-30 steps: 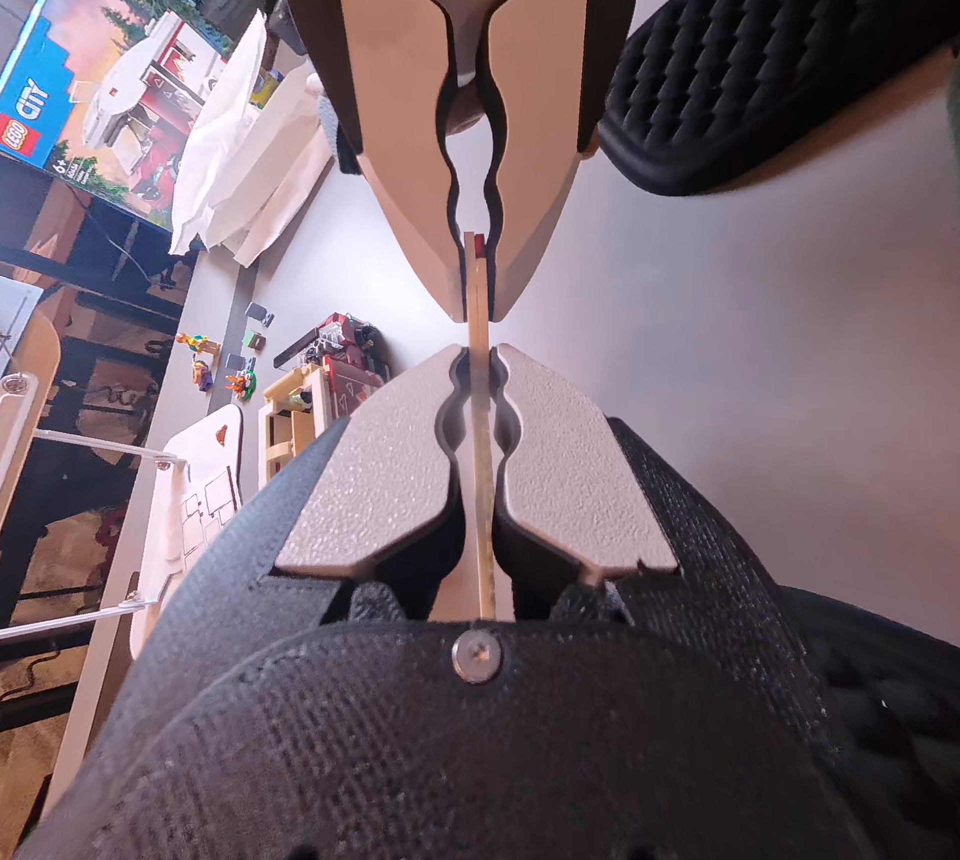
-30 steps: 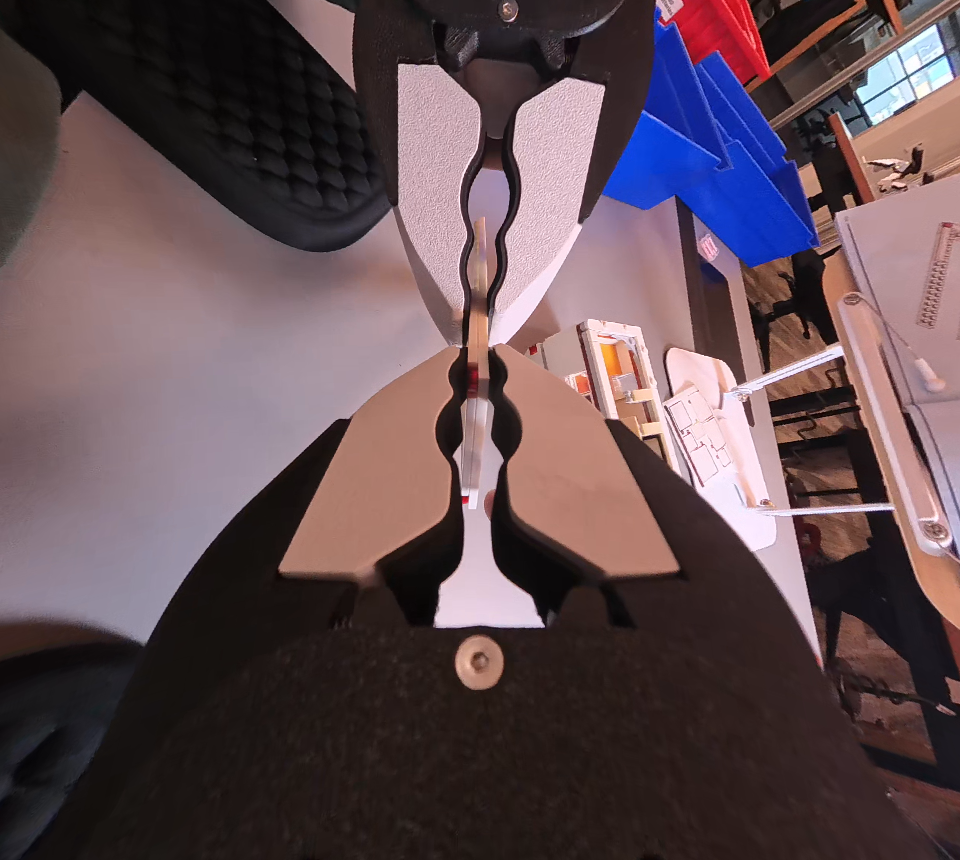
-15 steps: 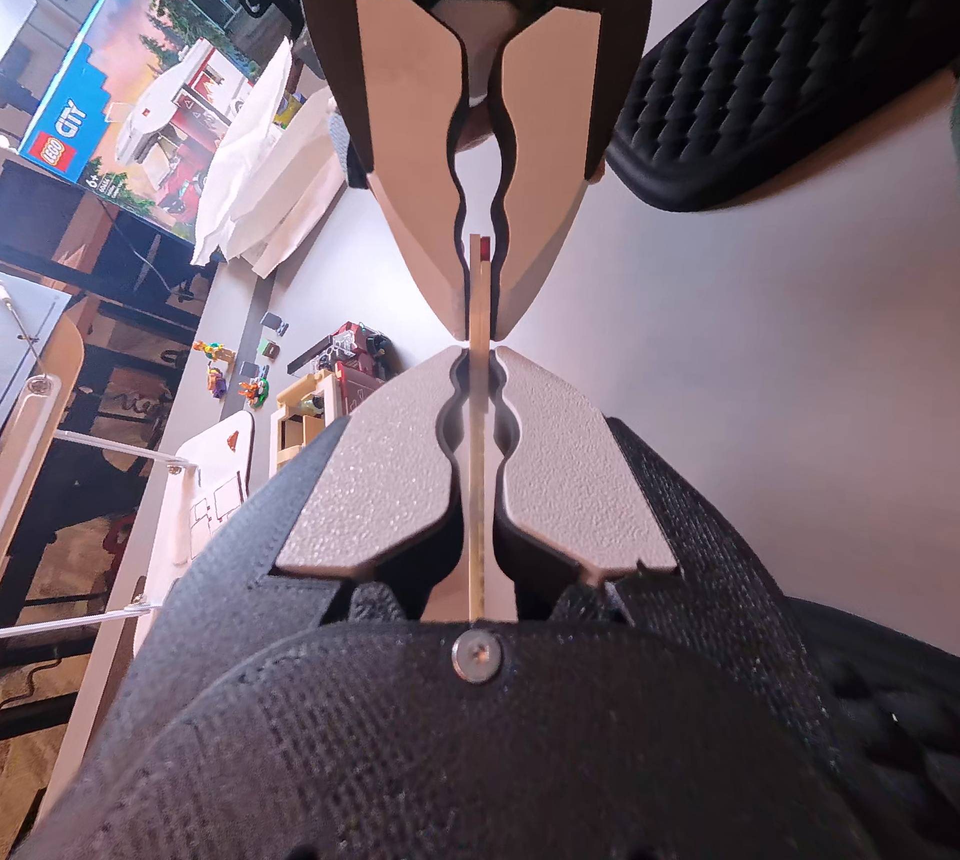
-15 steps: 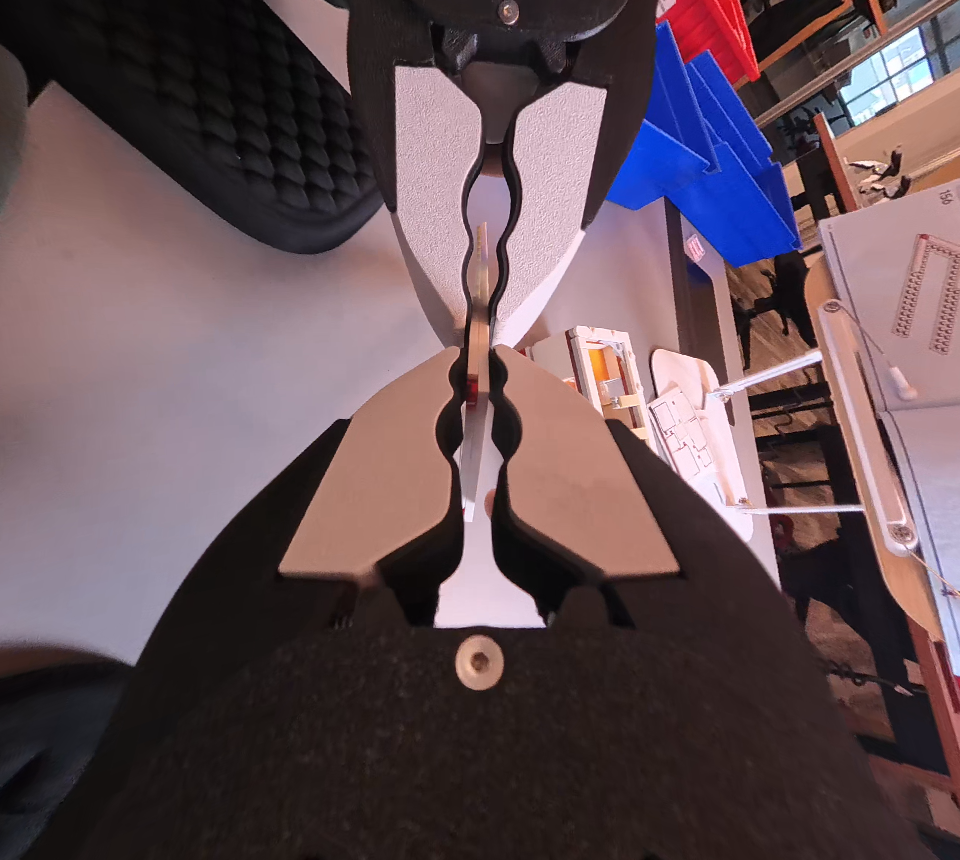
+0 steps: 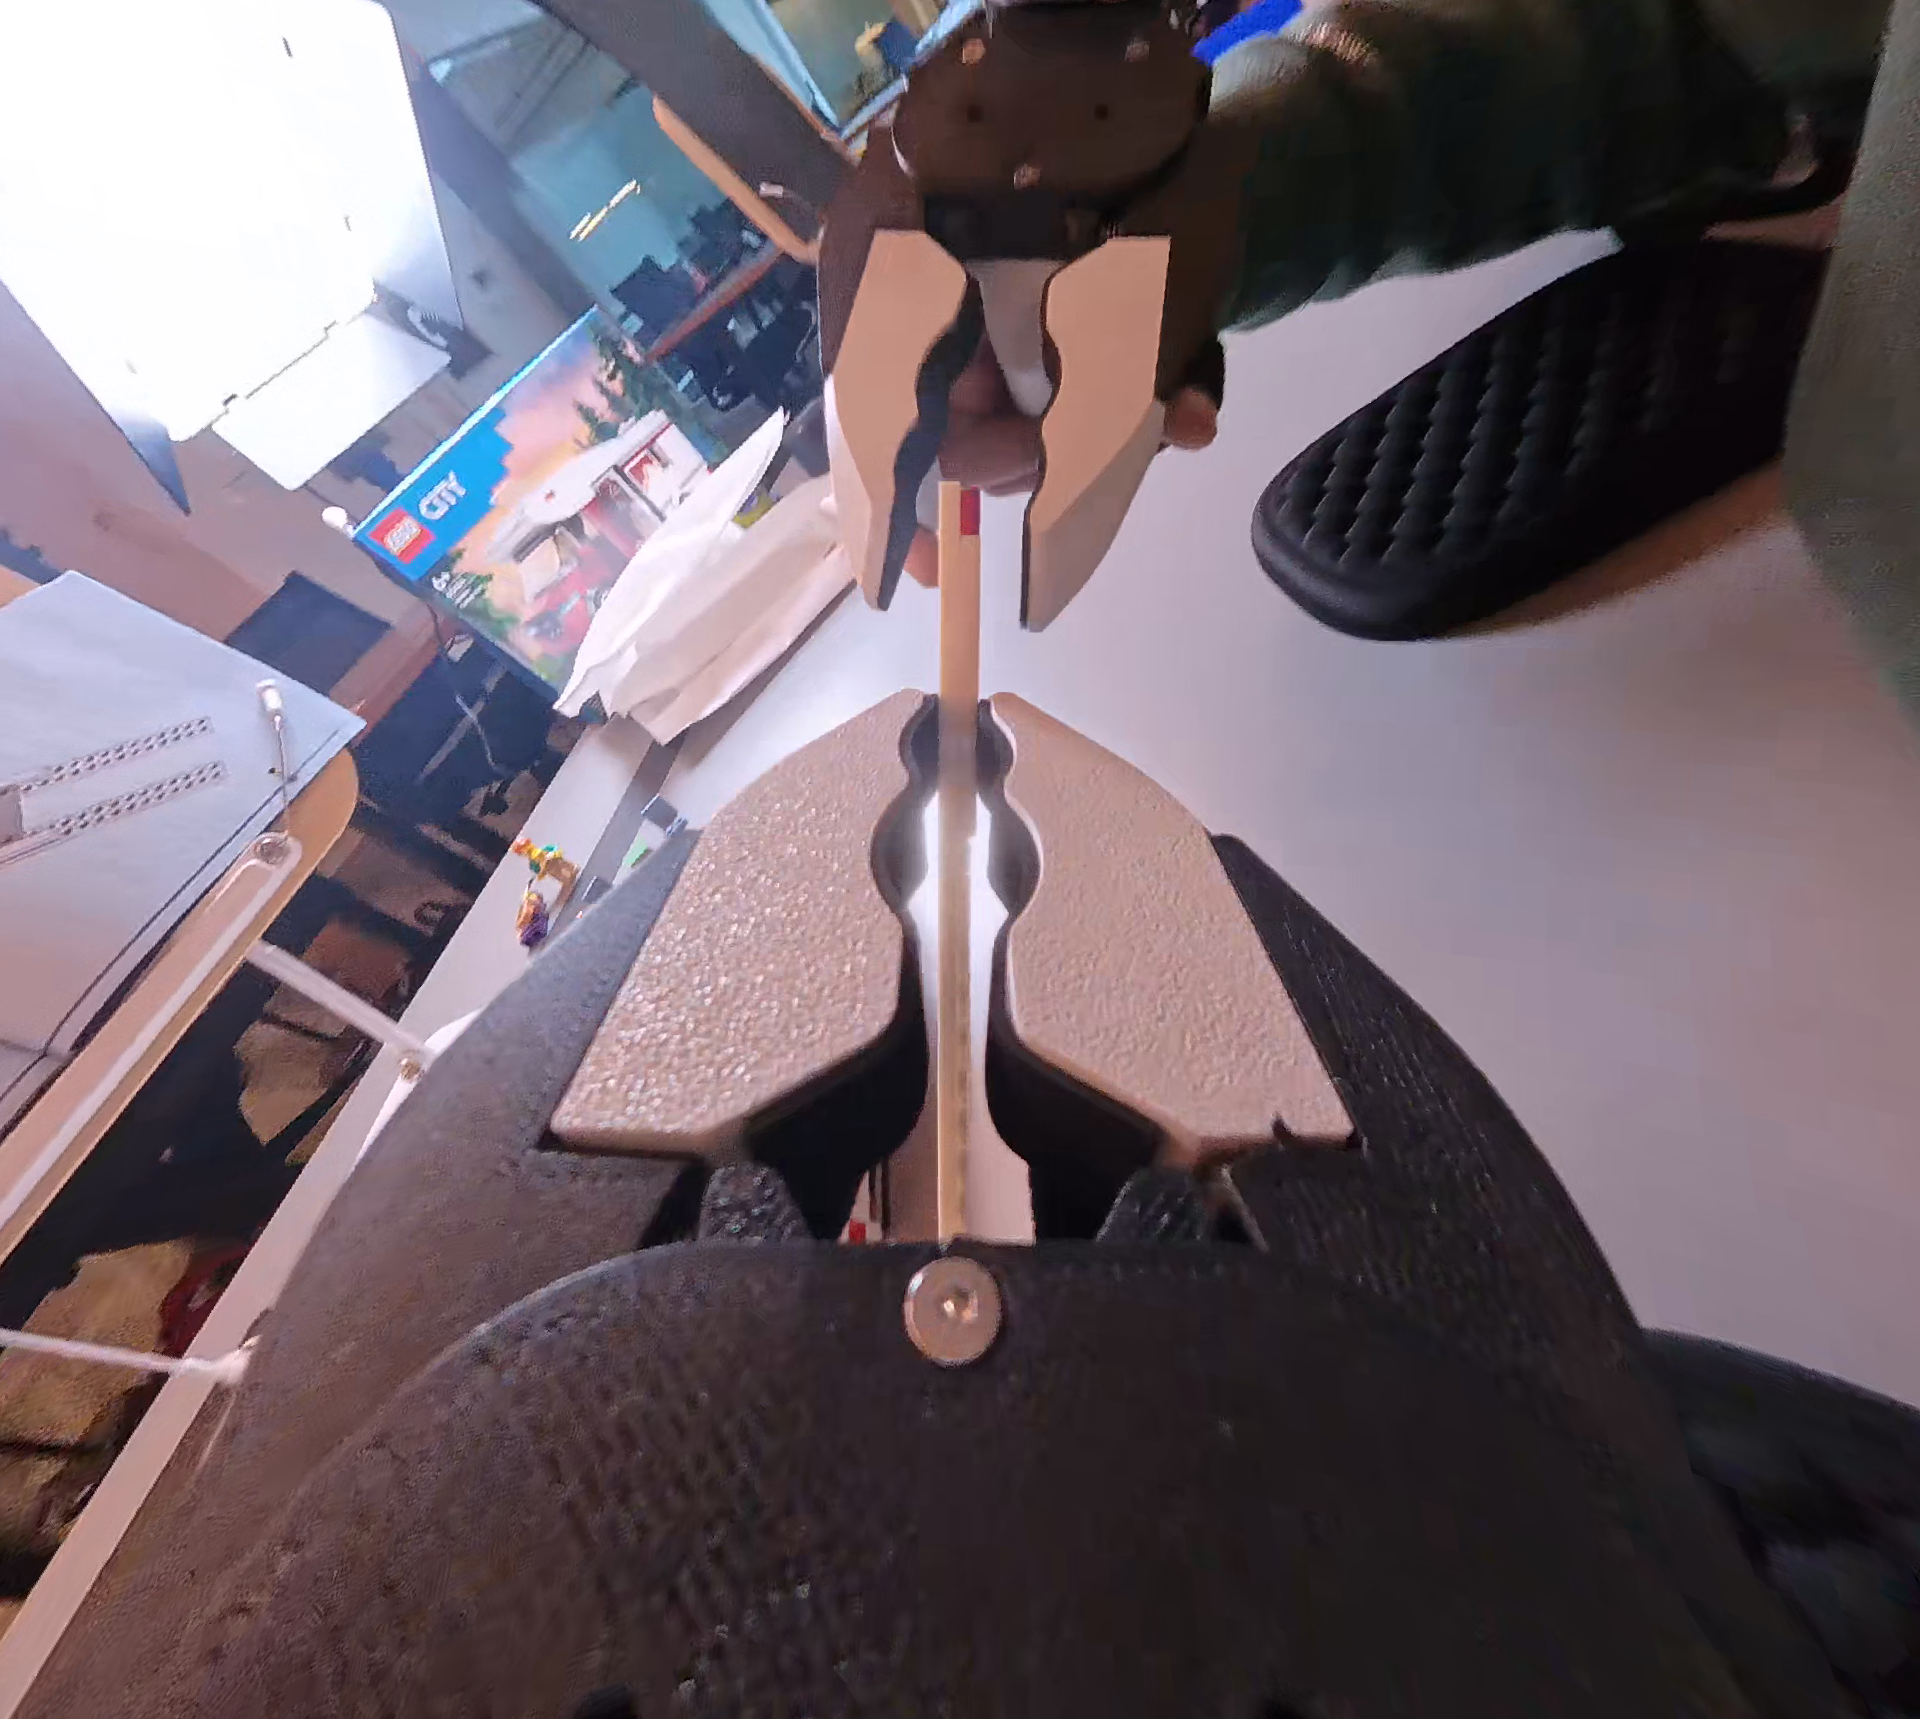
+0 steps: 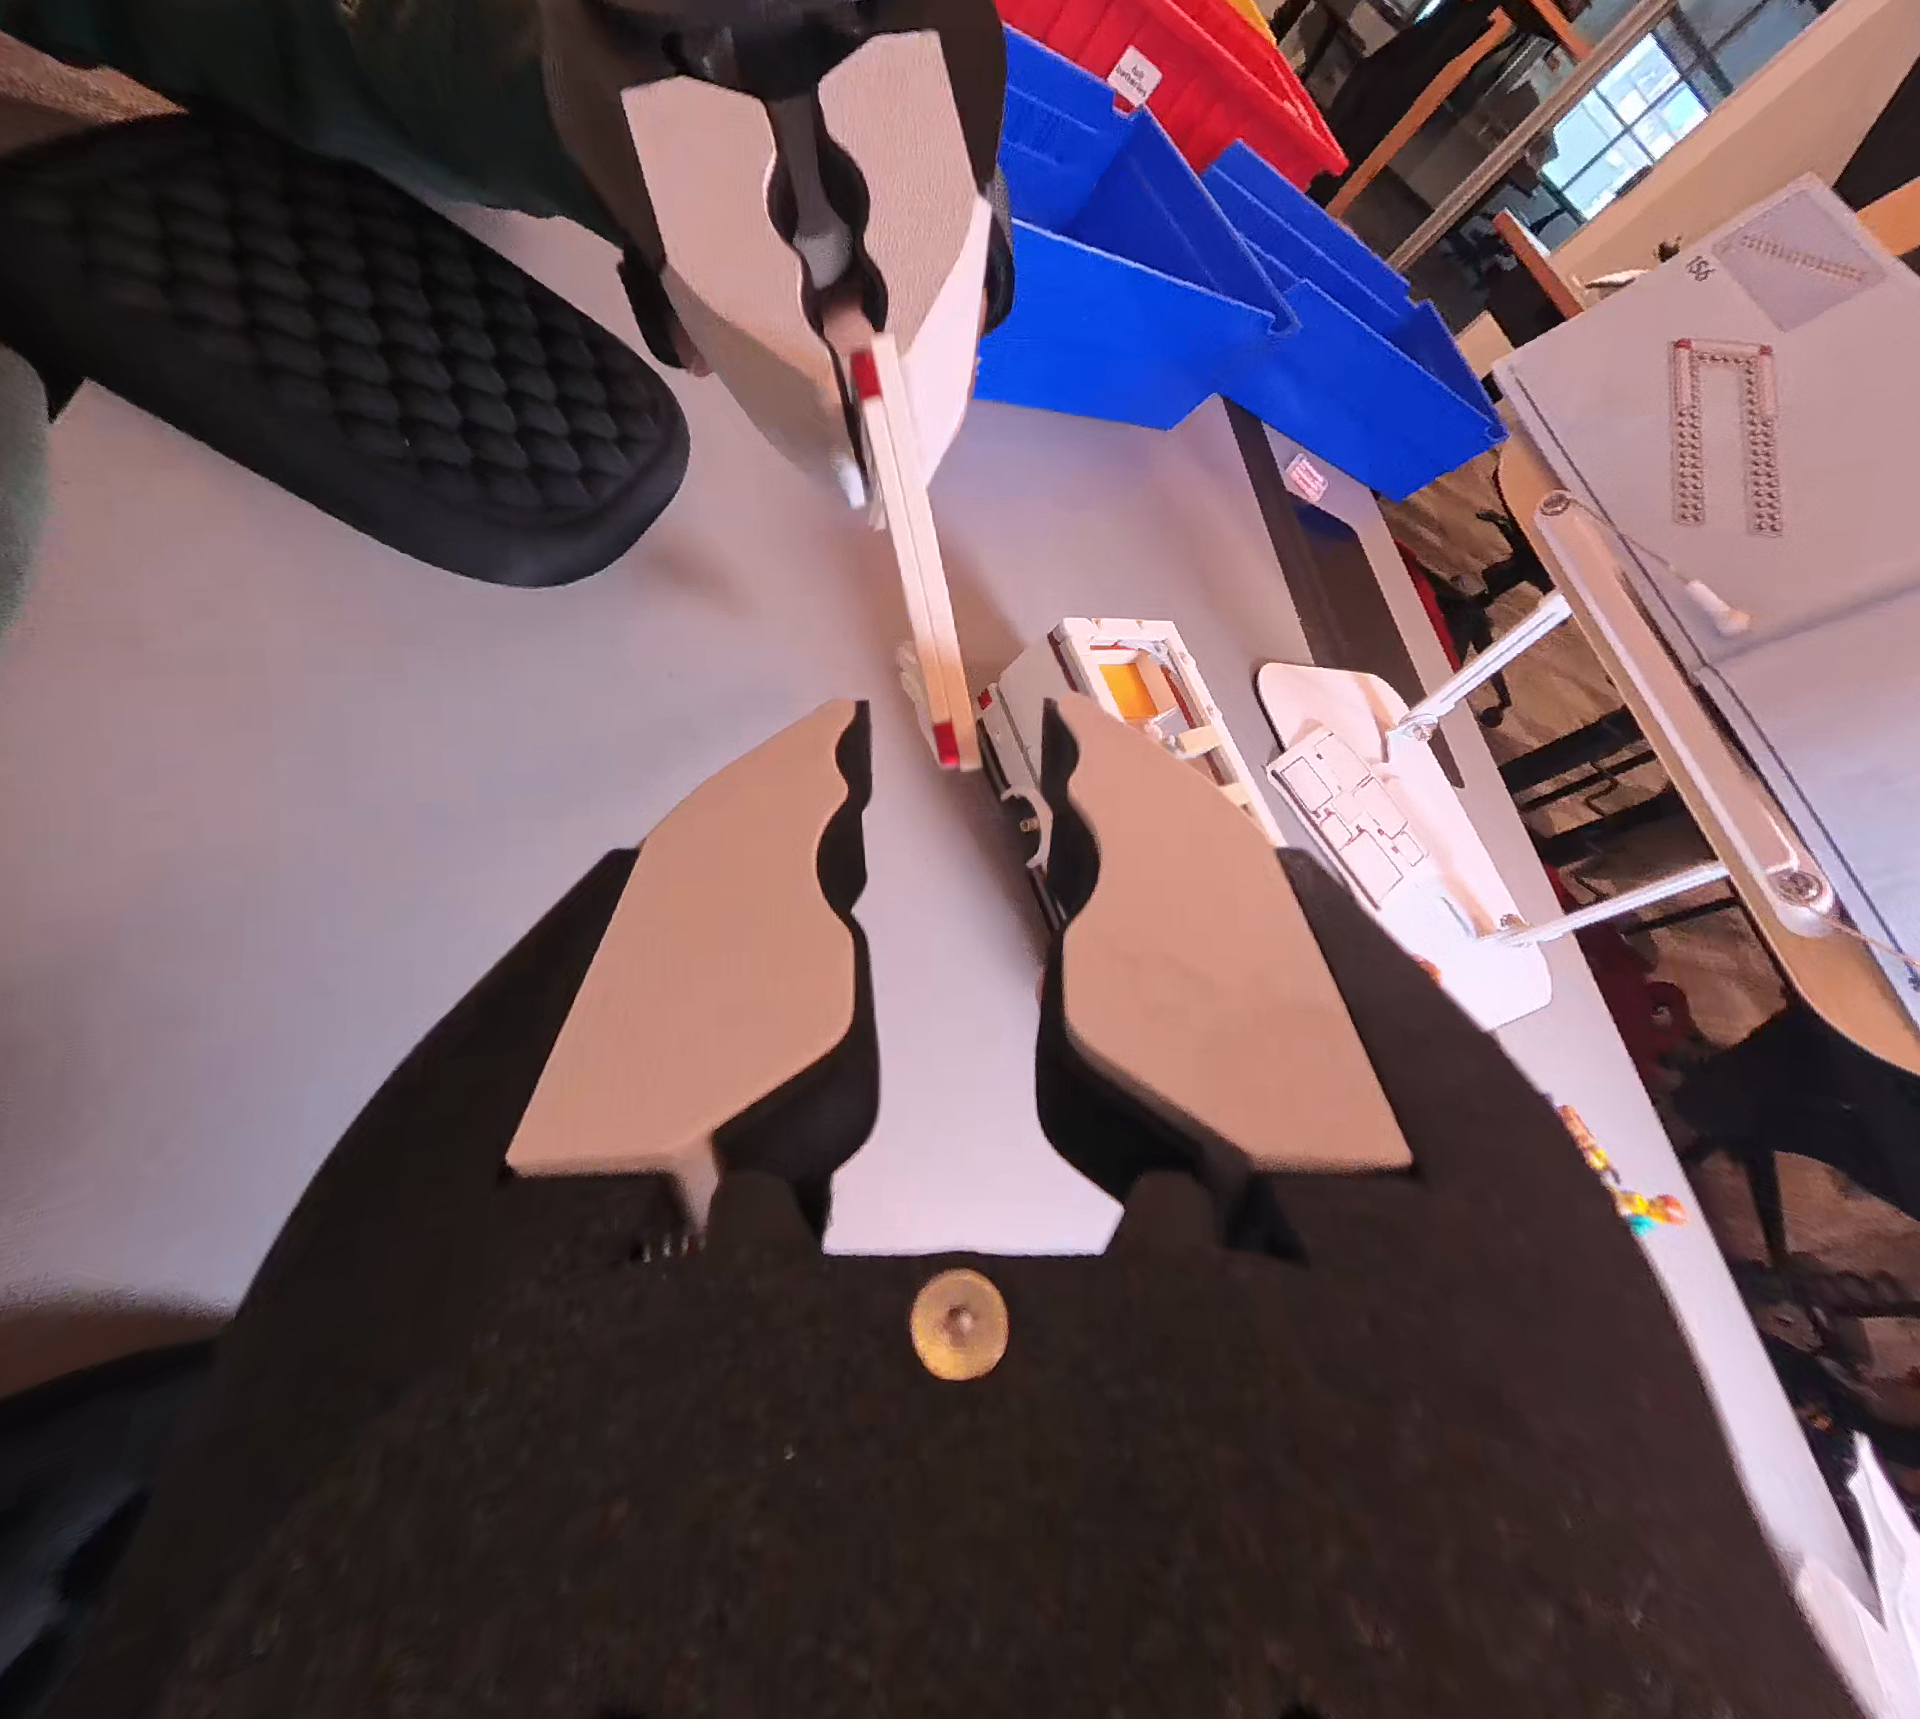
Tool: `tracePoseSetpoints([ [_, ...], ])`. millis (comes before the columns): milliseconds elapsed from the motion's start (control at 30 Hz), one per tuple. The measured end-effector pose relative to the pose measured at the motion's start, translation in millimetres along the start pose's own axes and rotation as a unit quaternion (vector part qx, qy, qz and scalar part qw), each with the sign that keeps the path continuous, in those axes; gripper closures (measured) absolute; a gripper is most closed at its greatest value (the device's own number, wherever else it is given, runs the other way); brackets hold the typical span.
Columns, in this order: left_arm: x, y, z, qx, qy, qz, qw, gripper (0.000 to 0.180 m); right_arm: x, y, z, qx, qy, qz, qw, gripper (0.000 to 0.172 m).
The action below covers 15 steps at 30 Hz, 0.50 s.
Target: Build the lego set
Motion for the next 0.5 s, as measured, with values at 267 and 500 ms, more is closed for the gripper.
tracePoseSetpoints([
  [267, 1.4, 1.2, 2.2, 0.028, 0.038, -0.025, 0.999, 0.174, 0.4, -6.8, 7.5, 0.025, 0.009, 0.026, 0.999, 0.166],
  [500, 0.4, -1.3, 4.7, 0.019, -0.009, -0.024, 0.999, 0.164, -5.4, -4.7, 1.7, 0.042, -0.073, 0.048, 0.995, 0.166],
])
Point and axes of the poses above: each gripper's, where its closed fingertips meet, x back along the fingers, z out of its top, y = z × x across the jaws, the point moved 5 cm from there along x, back along the fingers, and after that the axes turned 6 degrees about -y, right-handed, at the moved point
